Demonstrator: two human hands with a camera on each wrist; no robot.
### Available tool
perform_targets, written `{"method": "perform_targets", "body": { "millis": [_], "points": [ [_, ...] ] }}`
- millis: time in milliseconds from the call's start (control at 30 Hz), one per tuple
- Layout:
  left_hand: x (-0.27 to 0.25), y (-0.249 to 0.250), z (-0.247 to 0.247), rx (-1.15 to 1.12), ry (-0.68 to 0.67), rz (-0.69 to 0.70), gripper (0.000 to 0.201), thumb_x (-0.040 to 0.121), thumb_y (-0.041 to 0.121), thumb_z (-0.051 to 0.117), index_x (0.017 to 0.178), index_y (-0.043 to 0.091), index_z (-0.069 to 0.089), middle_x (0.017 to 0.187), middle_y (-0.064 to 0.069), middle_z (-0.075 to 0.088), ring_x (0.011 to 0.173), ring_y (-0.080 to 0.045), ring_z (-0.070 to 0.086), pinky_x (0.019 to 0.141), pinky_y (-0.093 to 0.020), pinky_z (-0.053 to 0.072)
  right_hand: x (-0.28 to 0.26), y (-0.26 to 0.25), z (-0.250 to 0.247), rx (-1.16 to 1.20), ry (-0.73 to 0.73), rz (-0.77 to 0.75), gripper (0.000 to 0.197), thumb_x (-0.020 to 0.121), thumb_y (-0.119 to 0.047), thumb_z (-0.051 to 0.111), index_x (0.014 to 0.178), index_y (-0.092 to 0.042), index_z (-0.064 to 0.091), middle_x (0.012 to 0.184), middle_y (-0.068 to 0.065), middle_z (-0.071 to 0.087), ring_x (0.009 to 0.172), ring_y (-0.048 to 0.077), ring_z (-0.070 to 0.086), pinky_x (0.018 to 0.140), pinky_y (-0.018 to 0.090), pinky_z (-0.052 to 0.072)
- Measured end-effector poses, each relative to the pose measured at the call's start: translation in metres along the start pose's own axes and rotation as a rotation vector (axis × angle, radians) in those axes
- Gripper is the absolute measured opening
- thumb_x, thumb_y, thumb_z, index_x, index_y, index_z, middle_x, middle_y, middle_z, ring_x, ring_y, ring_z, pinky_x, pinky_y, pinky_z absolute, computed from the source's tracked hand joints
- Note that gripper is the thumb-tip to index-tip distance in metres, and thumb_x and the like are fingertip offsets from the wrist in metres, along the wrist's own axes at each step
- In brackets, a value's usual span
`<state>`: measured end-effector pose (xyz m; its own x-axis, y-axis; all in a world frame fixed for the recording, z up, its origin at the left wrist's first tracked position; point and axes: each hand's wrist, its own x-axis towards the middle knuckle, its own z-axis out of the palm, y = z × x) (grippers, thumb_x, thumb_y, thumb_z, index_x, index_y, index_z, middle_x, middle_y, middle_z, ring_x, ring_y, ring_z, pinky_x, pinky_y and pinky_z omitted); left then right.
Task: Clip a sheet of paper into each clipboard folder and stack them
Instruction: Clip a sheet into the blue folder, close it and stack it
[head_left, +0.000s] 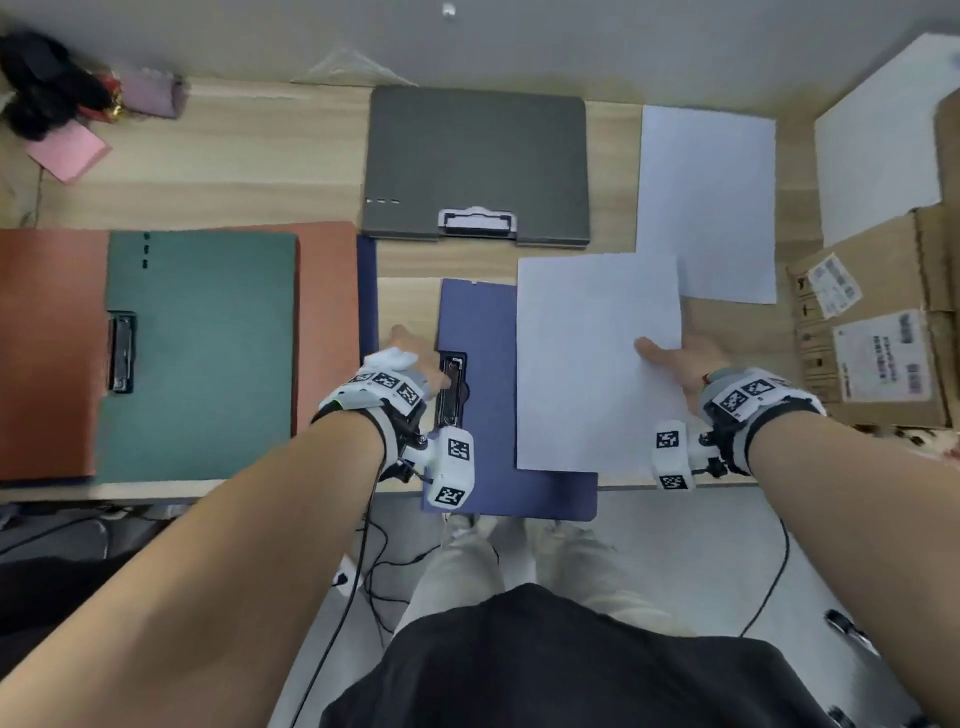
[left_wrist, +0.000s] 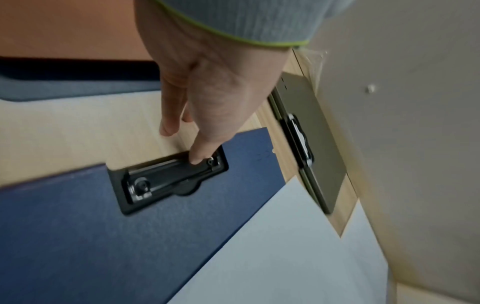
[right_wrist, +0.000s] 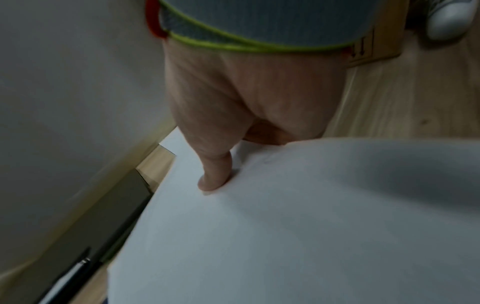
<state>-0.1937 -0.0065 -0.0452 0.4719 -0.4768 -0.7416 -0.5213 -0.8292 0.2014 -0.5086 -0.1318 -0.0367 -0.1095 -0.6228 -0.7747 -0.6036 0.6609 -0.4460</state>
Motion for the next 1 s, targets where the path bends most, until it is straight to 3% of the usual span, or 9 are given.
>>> {"method": "perform_targets", "body": {
  "millis": [67, 133, 200, 300, 467, 600, 733, 867, 1000],
  "points": [
    [-0.006, 0.022, 0.014, 0.050, 0.082, 0.059, 0.082, 0.076, 0.018, 0.082, 0.142, 0.006, 0.036, 0.135, -0.019, 0.048, 0.118, -0.037, 0.053, 0.098, -0.043, 0.048, -0.002, 0.010, -0.011, -0.055, 0.004, -0.008, 0.053, 0.083, -0.043, 0.073, 0.121, -0.006, 0.063, 0.121, 0.013, 0.066, 0.106, 0.032, 0.063, 0.096, 0.045, 0.050],
    [-0.010, 0.042, 0.023, 0.171, 0.139, 0.141, 0.087, 0.066, 0.019, 0.087, 0.137, 0.012, 0.037, 0.130, -0.015, 0.044, 0.111, -0.033, 0.052, 0.092, -0.044, 0.051, 0.005, 0.026, -0.022, -0.115, 0.006, 0.011, 0.055, 0.085, -0.045, 0.069, 0.123, -0.006, 0.062, 0.124, 0.014, 0.065, 0.112, 0.033, 0.061, 0.098, 0.045, 0.048],
    [-0.010, 0.059, 0.032, 0.320, 0.133, 0.266, 0.098, 0.062, 0.035, 0.089, 0.141, 0.017, 0.034, 0.134, -0.011, 0.040, 0.116, -0.030, 0.045, 0.095, -0.040, 0.047, 0.010, 0.035, -0.031, -0.153, 0.029, 0.003, 0.049, 0.090, -0.041, 0.065, 0.125, -0.006, 0.061, 0.124, 0.011, 0.065, 0.113, 0.032, 0.060, 0.093, 0.037, 0.047],
    [-0.008, 0.076, 0.045, 0.432, 0.054, 0.450, 0.115, 0.064, 0.054, 0.086, 0.154, 0.023, 0.021, 0.152, -0.007, 0.025, 0.134, -0.031, 0.030, 0.107, -0.041, 0.037, 0.016, 0.043, -0.040, -0.138, 0.019, -0.015, 0.048, 0.091, -0.038, 0.064, 0.128, -0.008, 0.060, 0.127, 0.009, 0.064, 0.115, 0.030, 0.059, 0.096, 0.037, 0.046],
    [0.003, 0.106, 0.070, 0.584, 0.109, 0.496, 0.141, 0.051, 0.063, 0.089, 0.157, 0.031, 0.001, 0.165, -0.004, -0.003, 0.149, -0.033, 0.009, 0.118, -0.050, 0.025, 0.028, 0.058, -0.063, -0.121, 0.047, 0.022, 0.045, 0.093, -0.035, 0.063, 0.126, -0.004, 0.060, 0.125, 0.010, 0.064, 0.113, 0.030, 0.059, 0.087, 0.033, 0.044],
    [0.013, 0.111, 0.059, 0.636, 0.126, 0.499, 0.149, 0.040, 0.057, 0.093, 0.155, 0.029, 0.003, 0.156, -0.004, 0.016, 0.136, -0.032, 0.027, 0.102, -0.048, 0.039, 0.034, 0.066, -0.080, -0.127, 0.043, 0.040, 0.047, 0.095, -0.037, 0.060, 0.131, -0.007, 0.057, 0.126, 0.005, 0.062, 0.116, 0.029, 0.056, 0.085, 0.032, 0.039],
    [0.022, 0.104, 0.030, 0.649, 0.173, 0.412, 0.134, 0.034, 0.051, 0.096, 0.144, 0.024, 0.025, 0.137, -0.005, 0.033, 0.121, -0.030, 0.036, 0.078, -0.040, 0.041, 0.038, 0.067, -0.086, -0.060, 0.031, 0.055, 0.049, 0.092, -0.040, 0.062, 0.132, -0.012, 0.058, 0.129, 0.003, 0.062, 0.116, 0.027, 0.056, 0.089, 0.035, 0.040],
    [0.025, 0.109, 0.018, 0.638, 0.197, 0.454, 0.127, 0.035, 0.061, 0.093, 0.141, 0.025, 0.033, 0.144, -0.003, 0.032, 0.128, -0.029, 0.035, 0.090, -0.044, 0.045, 0.042, 0.062, -0.077, 0.025, 0.037, 0.054, 0.044, 0.089, -0.038, 0.068, 0.125, -0.014, 0.063, 0.123, 0.001, 0.065, 0.111, 0.026, 0.060, 0.101, 0.043, 0.046],
    [0.027, 0.119, 0.028, 0.660, 0.164, 0.520, 0.120, 0.044, 0.052, 0.095, 0.142, 0.021, 0.034, 0.140, -0.003, 0.035, 0.127, -0.027, 0.036, 0.088, -0.041, 0.048, 0.047, 0.060, -0.069, 0.102, 0.024, 0.045, 0.037, 0.087, -0.034, 0.070, 0.119, -0.015, 0.066, 0.116, 0.004, 0.068, 0.107, 0.029, 0.064, 0.100, 0.049, 0.049]
  ]
}}
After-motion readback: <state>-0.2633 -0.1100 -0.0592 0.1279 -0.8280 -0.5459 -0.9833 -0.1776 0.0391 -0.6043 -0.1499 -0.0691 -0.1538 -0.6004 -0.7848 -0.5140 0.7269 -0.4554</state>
